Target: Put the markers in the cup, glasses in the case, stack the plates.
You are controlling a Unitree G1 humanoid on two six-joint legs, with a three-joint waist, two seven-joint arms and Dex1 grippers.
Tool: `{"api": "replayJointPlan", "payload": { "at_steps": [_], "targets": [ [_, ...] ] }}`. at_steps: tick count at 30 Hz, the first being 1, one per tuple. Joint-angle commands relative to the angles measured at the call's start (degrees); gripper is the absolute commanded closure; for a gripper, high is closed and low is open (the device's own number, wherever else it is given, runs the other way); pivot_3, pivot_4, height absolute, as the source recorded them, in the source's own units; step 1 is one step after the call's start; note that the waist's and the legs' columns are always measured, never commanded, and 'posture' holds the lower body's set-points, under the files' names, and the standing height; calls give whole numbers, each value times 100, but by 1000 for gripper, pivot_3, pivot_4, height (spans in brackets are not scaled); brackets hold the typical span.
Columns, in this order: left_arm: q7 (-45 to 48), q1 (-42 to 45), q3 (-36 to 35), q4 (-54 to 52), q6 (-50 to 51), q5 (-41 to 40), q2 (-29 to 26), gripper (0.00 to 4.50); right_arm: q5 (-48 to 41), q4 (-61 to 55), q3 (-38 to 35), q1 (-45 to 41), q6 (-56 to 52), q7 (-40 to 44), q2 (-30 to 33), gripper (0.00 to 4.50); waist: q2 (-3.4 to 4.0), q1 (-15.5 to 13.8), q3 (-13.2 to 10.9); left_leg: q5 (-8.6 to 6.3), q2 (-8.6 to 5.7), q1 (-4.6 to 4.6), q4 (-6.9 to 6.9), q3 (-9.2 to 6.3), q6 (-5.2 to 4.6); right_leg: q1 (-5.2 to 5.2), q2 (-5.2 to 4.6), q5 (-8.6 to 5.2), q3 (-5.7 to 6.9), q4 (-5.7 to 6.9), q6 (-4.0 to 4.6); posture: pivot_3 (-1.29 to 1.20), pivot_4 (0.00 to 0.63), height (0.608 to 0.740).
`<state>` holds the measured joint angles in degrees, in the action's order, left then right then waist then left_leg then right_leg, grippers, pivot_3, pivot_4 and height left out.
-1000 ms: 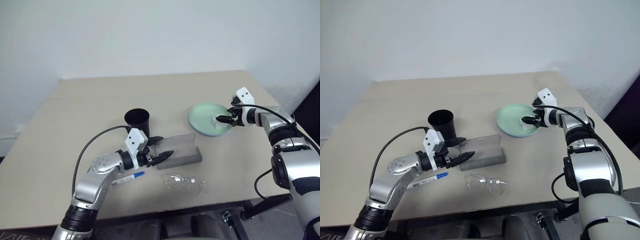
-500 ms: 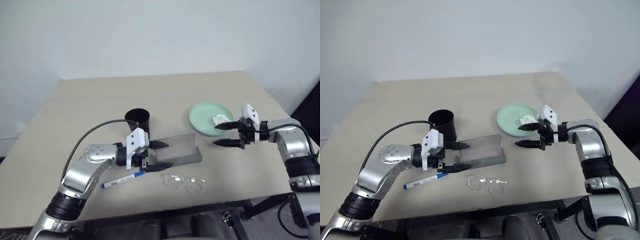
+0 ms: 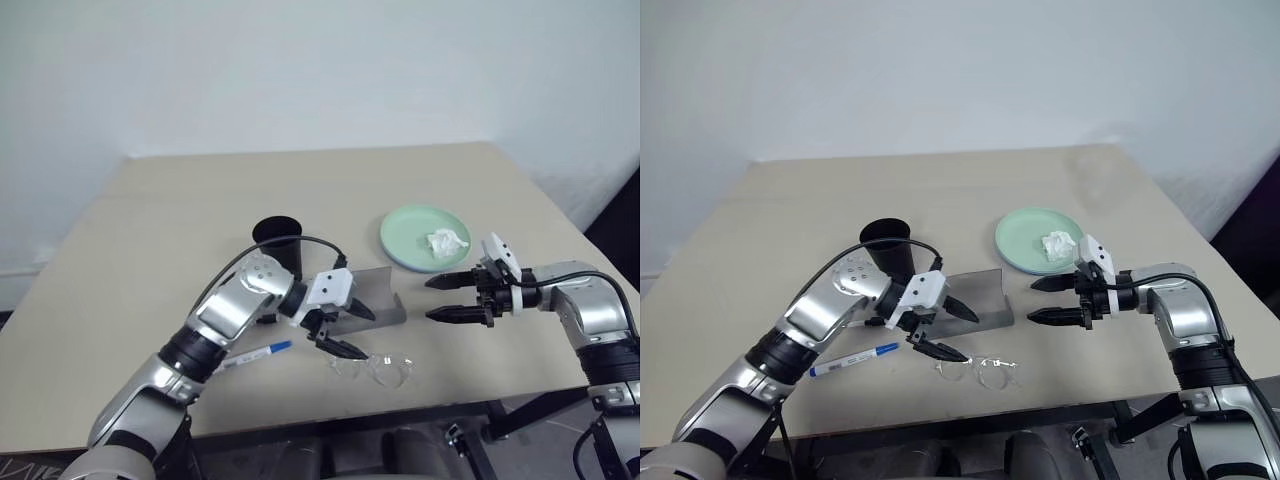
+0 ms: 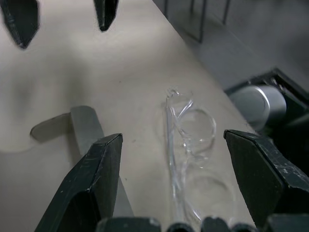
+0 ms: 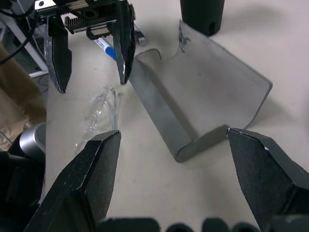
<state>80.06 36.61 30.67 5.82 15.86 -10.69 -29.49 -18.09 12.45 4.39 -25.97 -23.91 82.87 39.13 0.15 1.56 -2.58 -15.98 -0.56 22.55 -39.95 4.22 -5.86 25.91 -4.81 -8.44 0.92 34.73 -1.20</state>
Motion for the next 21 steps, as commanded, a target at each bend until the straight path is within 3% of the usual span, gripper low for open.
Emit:
{"api": "replayJointPlan", "payload": {
  "at_steps": [1, 8, 13, 21],
  "targets": [
    [249, 267, 112, 292, -131, 139, 202, 938, -166, -316, -140, 21, 4, -147, 32, 693, -1, -34, -1, 5, 0, 1, 0, -1, -9, 2, 0, 0, 0, 0, 0, 0, 0, 740],
    [501, 440, 322, 768, -326, 440, 545, 938, -221, -572, -232, 297, -61, -382, 124, 693, -5, -74, -3, 4, 1, 8, -5, -3, -15, 4, -2, 0, 1, -2, -1, 0, 0, 740],
    [525, 436, 354, 911, -358, 561, 711, 2547, -269, -691, -257, 409, -105, -522, 135, 655, -8, -74, -5, 2, 1, 8, -9, -4, -19, 3, -2, -1, 1, 0, -1, 0, 0, 740],
    [537, 394, 338, 1046, -339, 683, 810, 2547, -291, -682, -232, 455, -75, -661, 159, 655, -9, -77, -5, 2, 3, 8, -15, -4, -20, 1, -1, -1, 1, 0, -2, 0, 0, 740]
  ]
}}
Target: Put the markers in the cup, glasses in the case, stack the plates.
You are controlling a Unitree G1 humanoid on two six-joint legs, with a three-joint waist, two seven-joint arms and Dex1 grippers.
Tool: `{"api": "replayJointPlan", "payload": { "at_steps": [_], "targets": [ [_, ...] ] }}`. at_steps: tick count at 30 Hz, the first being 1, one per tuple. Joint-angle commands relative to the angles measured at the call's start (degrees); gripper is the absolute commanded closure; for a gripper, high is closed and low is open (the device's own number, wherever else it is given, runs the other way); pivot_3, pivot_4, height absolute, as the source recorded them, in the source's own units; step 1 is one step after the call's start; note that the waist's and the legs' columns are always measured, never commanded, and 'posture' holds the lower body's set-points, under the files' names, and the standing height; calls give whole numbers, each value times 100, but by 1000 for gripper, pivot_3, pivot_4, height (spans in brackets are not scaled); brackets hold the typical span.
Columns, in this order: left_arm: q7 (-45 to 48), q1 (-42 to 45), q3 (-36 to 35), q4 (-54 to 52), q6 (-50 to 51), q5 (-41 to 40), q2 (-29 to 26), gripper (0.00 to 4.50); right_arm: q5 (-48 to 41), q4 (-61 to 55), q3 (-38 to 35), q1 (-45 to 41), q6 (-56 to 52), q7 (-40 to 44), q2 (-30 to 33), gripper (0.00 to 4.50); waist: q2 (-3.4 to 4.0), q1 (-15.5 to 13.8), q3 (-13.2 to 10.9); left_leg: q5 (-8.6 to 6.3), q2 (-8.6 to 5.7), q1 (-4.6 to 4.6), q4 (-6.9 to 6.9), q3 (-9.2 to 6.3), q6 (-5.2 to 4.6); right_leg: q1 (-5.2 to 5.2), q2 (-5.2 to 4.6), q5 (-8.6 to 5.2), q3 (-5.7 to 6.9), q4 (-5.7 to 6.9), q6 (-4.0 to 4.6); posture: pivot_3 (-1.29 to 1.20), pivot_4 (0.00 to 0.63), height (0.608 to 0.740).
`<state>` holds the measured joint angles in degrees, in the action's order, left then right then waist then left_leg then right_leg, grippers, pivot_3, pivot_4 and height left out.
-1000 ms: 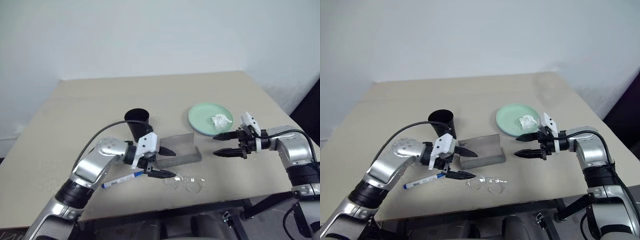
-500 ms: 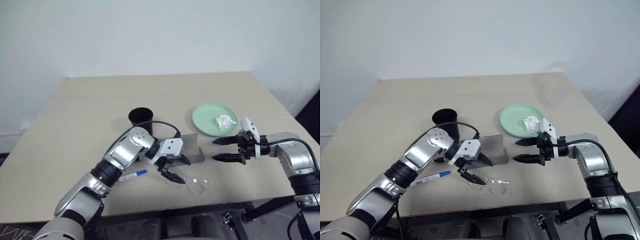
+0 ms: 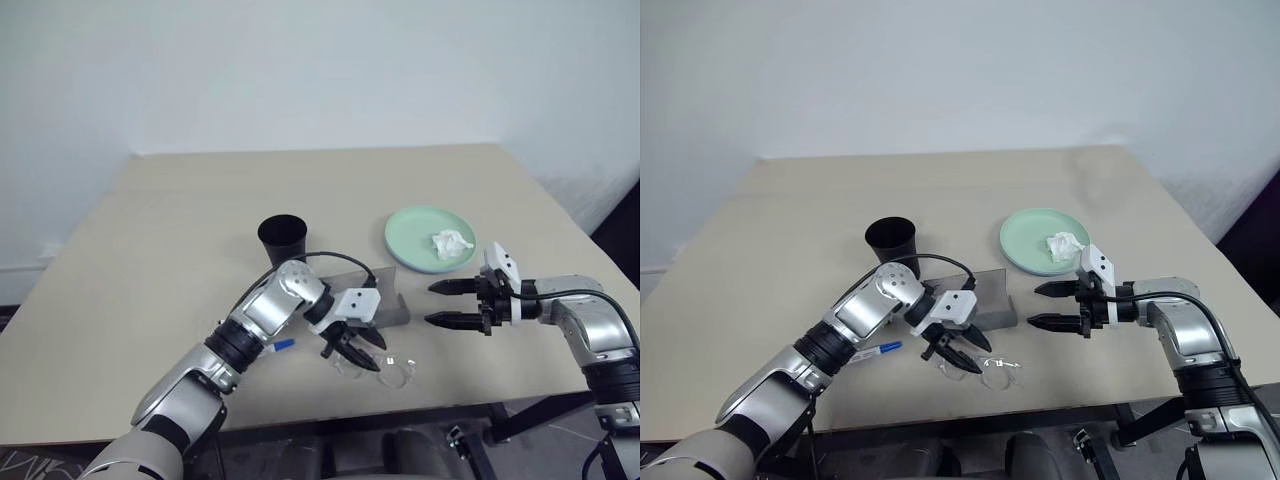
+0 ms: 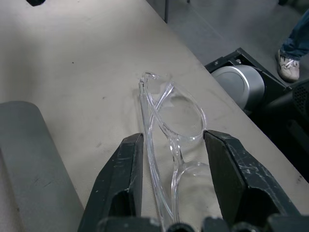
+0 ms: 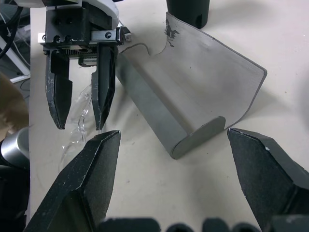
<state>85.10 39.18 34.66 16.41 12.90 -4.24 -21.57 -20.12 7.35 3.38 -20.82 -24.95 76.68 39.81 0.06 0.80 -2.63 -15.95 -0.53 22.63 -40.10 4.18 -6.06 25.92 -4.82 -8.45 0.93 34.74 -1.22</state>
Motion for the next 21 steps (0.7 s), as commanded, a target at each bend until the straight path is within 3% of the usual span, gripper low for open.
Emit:
{"api": "replayJointPlan", "payload": {
  "at_steps": [1, 3, 8, 16, 18, 21],
  "targets": [
    [52, 132, -60, -9, -29, 39, 23, 2547, -76, -138, -121, -74, 50, -63, 87, 655, 0, -1, 0, 0, 0, 0, -1, 0, 0, 0, 0, 0, 0, 0, 0, 0, 0, 740],
    [89, 125, -65, -2, 5, 25, 34, 2547, -58, -90, -107, -94, 76, -93, 76, 655, 0, -3, 0, 0, 0, 0, -1, -1, 0, -1, 0, 0, 1, 0, 0, 0, 0, 740],
    [102, 121, -82, 68, 47, 32, 70, 4117, -52, -68, -87, -90, 103, -169, 40, 655, 0, -7, 0, 0, 0, 0, -1, -2, 0, -1, 0, 0, 1, 0, 0, 0, 0, 740],
    [128, 183, -146, 197, 26, 28, 144, 4117, -25, 105, -109, -155, 204, -312, 26, 655, -1, -86, 0, 0, 0, -3, -4, -3, -1, -5, 0, 0, 1, 0, -1, 0, 0, 740],
    [138, 193, -213, 204, 87, -49, 173, 4467, -24, 120, -99, -154, 219, -333, 25, 655, -1, -93, 0, 0, 0, -3, -4, -4, -1, -5, 1, 0, 2, 0, -1, 0, 0, 740],
    [139, 197, -309, 189, 163, -104, 201, 4485, -22, 137, -94, -154, 229, -359, 21, 655, -2, -107, 0, 0, 0, -2, -4, -3, -1, -5, 1, 0, 2, 0, -1, 0, 0, 740]
  ]
}}
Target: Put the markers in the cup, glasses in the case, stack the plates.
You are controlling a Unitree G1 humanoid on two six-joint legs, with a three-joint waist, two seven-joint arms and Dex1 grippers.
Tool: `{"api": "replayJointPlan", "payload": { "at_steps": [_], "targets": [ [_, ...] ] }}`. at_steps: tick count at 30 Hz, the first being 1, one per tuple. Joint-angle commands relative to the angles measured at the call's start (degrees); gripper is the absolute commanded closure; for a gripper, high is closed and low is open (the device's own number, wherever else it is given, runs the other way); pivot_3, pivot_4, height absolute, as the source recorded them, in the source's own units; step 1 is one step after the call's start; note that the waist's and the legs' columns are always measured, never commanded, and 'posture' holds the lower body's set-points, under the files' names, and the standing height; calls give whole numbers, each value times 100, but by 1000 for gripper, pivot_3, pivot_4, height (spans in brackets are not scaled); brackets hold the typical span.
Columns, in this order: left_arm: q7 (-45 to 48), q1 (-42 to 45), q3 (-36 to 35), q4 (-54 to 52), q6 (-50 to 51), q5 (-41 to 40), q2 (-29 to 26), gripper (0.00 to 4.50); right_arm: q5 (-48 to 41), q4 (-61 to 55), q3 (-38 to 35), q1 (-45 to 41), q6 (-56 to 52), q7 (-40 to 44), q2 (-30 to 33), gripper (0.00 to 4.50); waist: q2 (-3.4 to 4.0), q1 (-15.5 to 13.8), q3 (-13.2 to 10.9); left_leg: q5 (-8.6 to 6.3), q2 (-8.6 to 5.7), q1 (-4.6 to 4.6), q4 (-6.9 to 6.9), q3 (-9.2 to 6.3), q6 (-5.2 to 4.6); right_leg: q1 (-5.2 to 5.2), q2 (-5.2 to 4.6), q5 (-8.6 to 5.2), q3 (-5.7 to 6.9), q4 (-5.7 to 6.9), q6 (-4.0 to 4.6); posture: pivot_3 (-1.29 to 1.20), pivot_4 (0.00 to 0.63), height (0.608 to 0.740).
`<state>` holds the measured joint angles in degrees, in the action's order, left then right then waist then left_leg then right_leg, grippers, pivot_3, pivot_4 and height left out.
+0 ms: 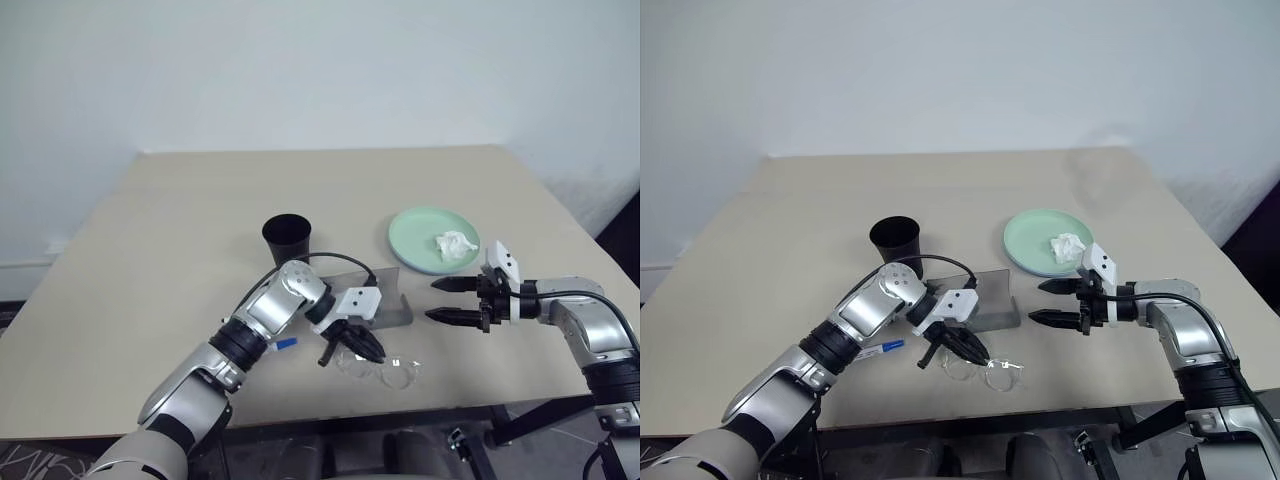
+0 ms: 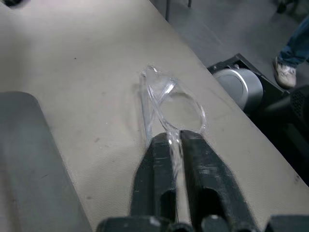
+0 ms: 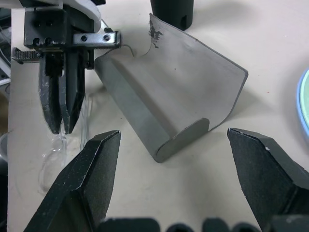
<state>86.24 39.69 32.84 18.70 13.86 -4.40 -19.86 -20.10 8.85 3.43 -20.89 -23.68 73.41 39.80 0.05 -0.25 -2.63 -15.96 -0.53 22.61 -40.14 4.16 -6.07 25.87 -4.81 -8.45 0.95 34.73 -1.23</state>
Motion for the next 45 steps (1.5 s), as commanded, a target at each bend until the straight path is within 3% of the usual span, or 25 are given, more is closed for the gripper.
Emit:
{"api": "replayJointPlan", "payload": {
  "at_steps": [1, 18, 24, 31, 38, 45],
  "targets": [
    [25, 148, -188, -59, 114, -133, 34, 4485, -25, 3, -99, -157, 105, -39, 18, 655, 0, -1, 0, 0, 0, 0, 0, 0, 0, 0, 0, 0, 0, 0, 0, 0, 0, 740],
    [-8, 580, -1186, -528, 632, -832, -304, 4485, 143, 1085, -190, -770, 518, -266, -10, 655, -2, 1, -1, 0, 0, 1, -5, 1, -2, -1, 1, 1, 0, 0, -1, 0, 0, 740],
    [-471, 1111, -1098, 282, -272, -124, -472, 4485, 165, 1158, -186, -818, 548, -230, -14, 655, -1, 0, -1, 0, 0, 1, -5, 1, -2, -3, 2, 1, 0, 0, -1, 0, 0, 740],
    [-1160, 1506, -829, 1426, -1175, 708, -165, 4485, 191, 1053, -135, -768, 519, -270, -73, 655, -2, -3, -1, -1, -1, 1, -6, 2, -4, -4, 2, 3, 0, 0, -3, 0, 0, 740],
    [-1532, 1561, -644, 1909, -1319, 1195, 172, 4485, 152, 872, -168, -644, 435, -314, -51, 655, -2, -2, -1, -6, -1, 4, -6, 3, -11, -3, 1, 5, 0, -2, -5, 0, 0, 740],
    [-1250, 1358, -490, 1710, -1253, 1318, 204, 4485, 153, 775, -179, -575, 377, -364, -33, 655, -2, 0, -2, -6, -1, 3, -6, 5, -12, -3, 1, 5, -1, 0, -6, 0, 0, 740]
  ]
}}
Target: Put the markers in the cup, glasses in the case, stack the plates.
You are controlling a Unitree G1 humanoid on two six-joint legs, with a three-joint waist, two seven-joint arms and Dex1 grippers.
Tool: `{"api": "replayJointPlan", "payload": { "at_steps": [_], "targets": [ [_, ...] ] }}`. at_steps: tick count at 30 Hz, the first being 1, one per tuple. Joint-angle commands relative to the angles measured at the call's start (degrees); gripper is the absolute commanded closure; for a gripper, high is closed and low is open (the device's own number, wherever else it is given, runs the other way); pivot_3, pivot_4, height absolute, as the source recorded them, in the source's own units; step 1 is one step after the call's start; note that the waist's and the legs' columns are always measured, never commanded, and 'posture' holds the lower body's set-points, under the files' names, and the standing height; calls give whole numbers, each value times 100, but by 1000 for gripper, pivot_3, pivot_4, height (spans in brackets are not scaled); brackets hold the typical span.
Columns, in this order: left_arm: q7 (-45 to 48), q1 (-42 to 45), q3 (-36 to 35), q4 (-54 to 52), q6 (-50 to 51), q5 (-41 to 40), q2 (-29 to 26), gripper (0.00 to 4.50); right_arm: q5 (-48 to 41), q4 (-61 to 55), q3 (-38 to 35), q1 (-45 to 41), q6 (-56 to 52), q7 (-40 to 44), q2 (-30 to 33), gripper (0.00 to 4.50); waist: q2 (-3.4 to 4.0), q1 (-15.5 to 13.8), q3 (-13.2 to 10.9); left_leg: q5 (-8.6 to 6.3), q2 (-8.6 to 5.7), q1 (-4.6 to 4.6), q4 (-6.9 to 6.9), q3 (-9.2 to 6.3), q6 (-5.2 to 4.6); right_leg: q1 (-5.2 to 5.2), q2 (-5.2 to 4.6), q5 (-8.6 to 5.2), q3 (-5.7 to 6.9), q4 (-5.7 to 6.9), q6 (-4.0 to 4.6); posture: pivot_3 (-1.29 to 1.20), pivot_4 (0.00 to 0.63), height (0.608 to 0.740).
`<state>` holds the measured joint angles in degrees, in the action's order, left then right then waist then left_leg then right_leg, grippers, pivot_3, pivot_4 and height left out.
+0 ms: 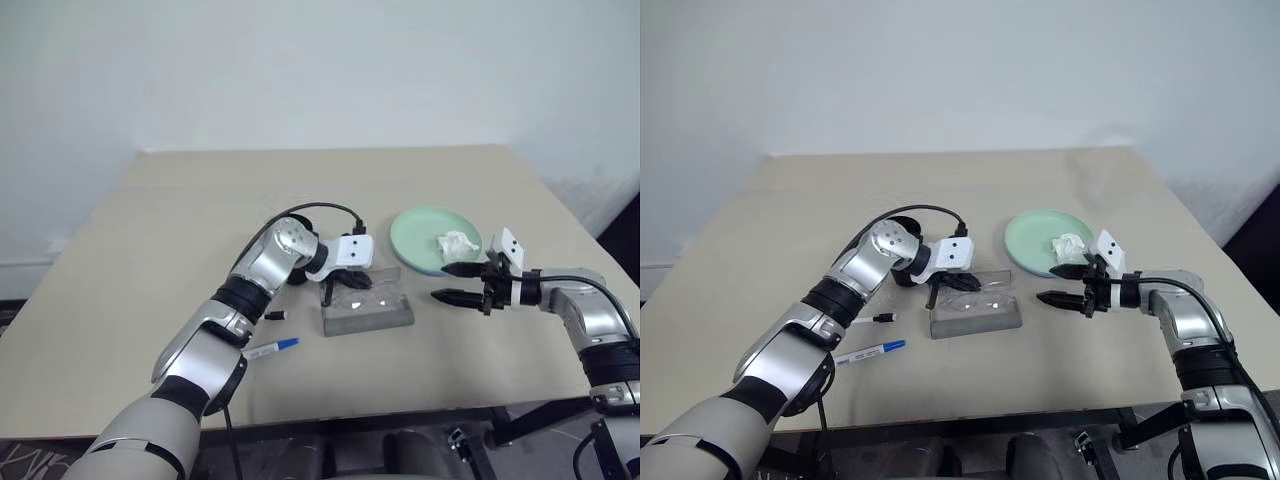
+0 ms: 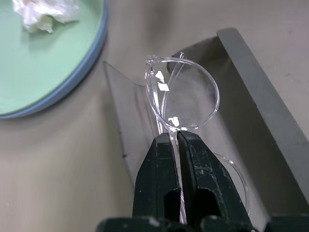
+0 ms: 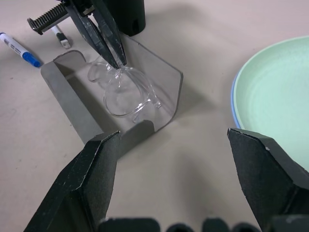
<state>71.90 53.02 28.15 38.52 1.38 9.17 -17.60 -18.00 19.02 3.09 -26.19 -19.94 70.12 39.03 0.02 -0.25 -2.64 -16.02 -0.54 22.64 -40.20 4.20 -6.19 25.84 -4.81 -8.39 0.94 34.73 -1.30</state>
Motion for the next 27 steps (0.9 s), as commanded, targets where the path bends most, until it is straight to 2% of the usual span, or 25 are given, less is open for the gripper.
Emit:
{"api": "replayJointPlan", "payload": {
  "at_steps": [1, 9, 12, 16, 21, 24, 26, 27],
  "targets": [
    [259, -3, -27, -338, 48, -73, -27, 4485, -51, -248, -141, -39, -1, -39, 47, 655, 0, 0, 0, 0, 0, 0, -1, 0, 0, 0, 0, 0, 0, 1, 0, 0, 0, 740],
    [651, -284, -59, -862, 615, -213, -124, 4485, -88, -247, -147, -86, -29, -94, -22, 655, 0, 0, 0, -1, 0, 0, -1, -1, -1, 0, -1, 0, 0, 0, 0, 0, 0, 740],
    [641, -365, -58, -952, 702, -185, -137, 3803, -86, -241, -146, -87, -17, -93, -21, 655, 0, 0, 0, -1, 0, 0, -1, -2, -1, 0, -1, 0, 0, 1, 0, 0, 0, 740],
    [396, -274, -173, -875, 731, -183, -55, 2553, -79, -226, -131, -88, 1, -91, -29, 655, 0, -2, 0, 0, 0, 0, -4, -2, -1, -1, -1, 0, 0, 1, 0, 0, 0, 740],
    [244, -146, -280, -833, 715, -252, 2, 2553, -74, -228, -125, -92, 3, -91, -43, 655, 0, -2, 0, -1, 0, 1, -5, -2, -1, -1, -2, 0, 0, 0, -1, 0, 0, 740],
    [-686, 534, -738, -223, 594, -268, 263, 2553, -81, -229, -122, -88, 9, -82, -60, 655, -7, -9, -4, 0, 0, 2, -6, -4, -2, -1, -1, 1, 1, 1, -1, 0, 0, 740],
    [-1011, 782, -805, 146, 446, -170, 324, 2553, -81, -228, -124, -88, 9, -80, -63, 655, -10, -20, -6, 0, 0, 5, -13, -7, -2, -1, -1, 6, 2, 1, -9, 0, 0, 740],
    [-1189, 894, -726, 368, 250, 4, 307, 2719, -79, -224, -126, -91, 12, -82, -66, 655, -9, -20, -6, 0, 0, 4, -13, -6, -3, -3, -1, 8, 1, -1, -13, 0, 0, 740]
  ]
}}
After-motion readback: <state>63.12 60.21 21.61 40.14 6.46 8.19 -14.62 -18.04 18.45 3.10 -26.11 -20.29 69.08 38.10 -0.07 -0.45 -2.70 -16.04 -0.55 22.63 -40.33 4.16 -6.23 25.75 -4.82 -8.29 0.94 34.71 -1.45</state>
